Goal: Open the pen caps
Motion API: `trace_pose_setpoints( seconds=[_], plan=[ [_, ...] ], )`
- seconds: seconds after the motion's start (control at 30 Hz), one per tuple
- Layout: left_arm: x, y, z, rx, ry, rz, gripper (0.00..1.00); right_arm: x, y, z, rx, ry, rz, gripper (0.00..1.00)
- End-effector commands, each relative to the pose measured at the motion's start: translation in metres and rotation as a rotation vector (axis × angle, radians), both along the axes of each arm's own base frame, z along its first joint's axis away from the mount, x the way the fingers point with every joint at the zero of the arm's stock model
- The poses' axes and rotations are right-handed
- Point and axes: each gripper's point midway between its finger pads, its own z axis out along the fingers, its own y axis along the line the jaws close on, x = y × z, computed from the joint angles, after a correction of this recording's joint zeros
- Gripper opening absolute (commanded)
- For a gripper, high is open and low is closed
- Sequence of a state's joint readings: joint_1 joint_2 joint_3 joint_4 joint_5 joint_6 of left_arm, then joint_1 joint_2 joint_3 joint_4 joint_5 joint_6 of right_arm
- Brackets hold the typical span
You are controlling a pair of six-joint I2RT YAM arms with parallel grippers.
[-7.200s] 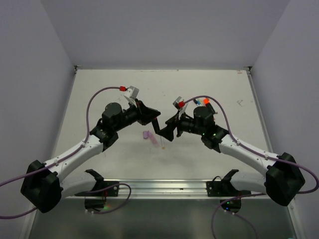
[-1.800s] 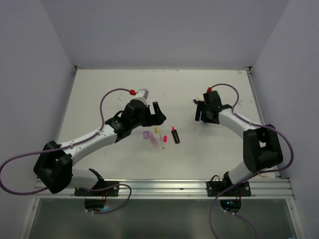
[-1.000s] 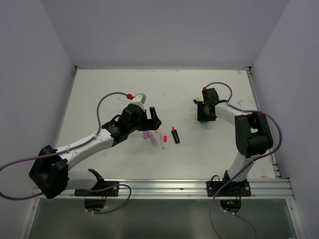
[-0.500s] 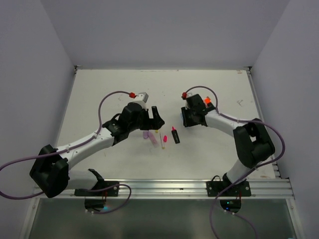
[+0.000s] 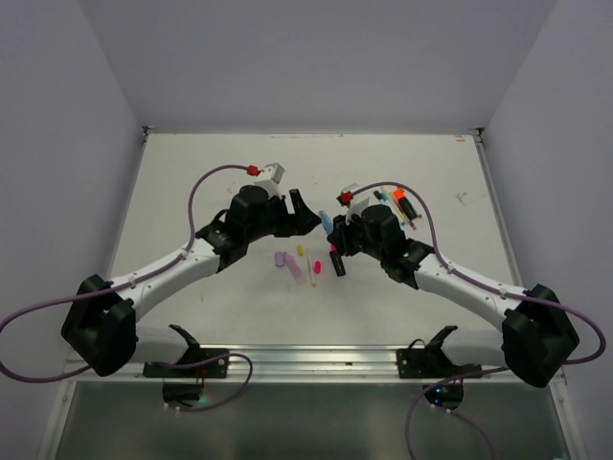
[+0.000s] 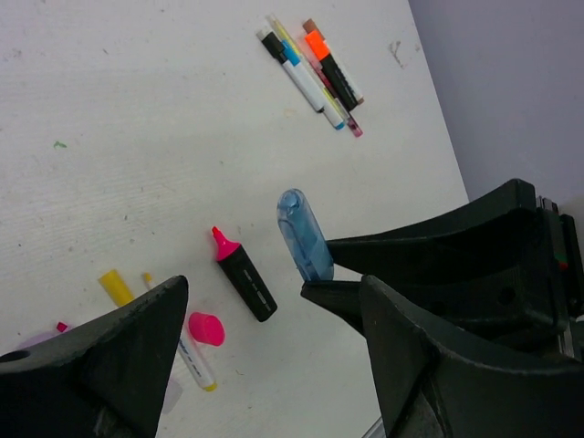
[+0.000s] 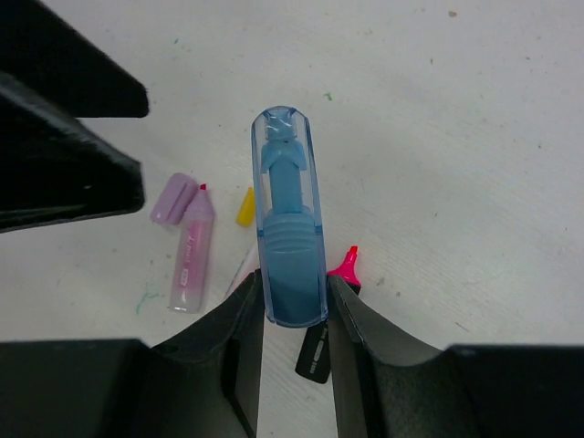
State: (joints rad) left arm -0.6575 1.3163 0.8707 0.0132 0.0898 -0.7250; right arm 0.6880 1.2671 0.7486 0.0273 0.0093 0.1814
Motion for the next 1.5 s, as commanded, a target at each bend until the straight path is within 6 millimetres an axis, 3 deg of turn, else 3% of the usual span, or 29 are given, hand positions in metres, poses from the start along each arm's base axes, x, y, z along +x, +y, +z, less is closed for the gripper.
trace_pose_setpoints(
  seconds=[0.0,0.1,0.6,0.7,0.73,0.83,1.0,1.1,1.23,1.47],
  plan=[
    [0.010,-0.017,0.034,-0.108,-0.053,-0.028,0.78,0.003,0.014,0.035,0.083,-0.147,0.043,0.15],
    [0.013,-0.022,0.032,-0.116,-0.034,-0.033,0.75,-0.004,0.021,0.040,0.106,-0.162,0.084,0.15],
    [0.017,-0.031,0.025,-0.136,0.003,-0.035,0.37,-0.012,0.030,0.044,0.125,-0.188,0.128,0.15],
    [0.018,-0.032,0.028,-0.146,-0.010,-0.039,0.25,-0.014,0.031,0.045,0.132,-0.192,0.138,0.17],
    [0.018,-0.031,0.029,-0.149,-0.019,-0.042,0.16,-0.016,0.032,0.045,0.136,-0.192,0.143,0.18],
    [0.017,-0.031,0.034,-0.156,-0.048,-0.056,0.01,-0.018,0.032,0.047,0.145,-0.189,0.153,0.22],
    [0.011,-0.031,0.038,-0.158,-0.089,-0.097,0.00,-0.027,0.036,0.047,0.169,-0.153,0.186,0.36],
    [0.007,-0.025,0.038,-0.167,-0.114,-0.133,0.00,-0.036,0.036,0.047,0.169,-0.123,0.223,0.53],
    [0.009,-0.008,0.045,-0.159,-0.189,-0.180,0.00,-0.048,0.035,0.057,0.201,-0.104,0.291,0.65],
    [-0.011,-0.002,0.071,-0.183,-0.354,-0.375,0.00,-0.063,0.034,0.082,0.330,-0.039,0.451,0.66]
  ],
)
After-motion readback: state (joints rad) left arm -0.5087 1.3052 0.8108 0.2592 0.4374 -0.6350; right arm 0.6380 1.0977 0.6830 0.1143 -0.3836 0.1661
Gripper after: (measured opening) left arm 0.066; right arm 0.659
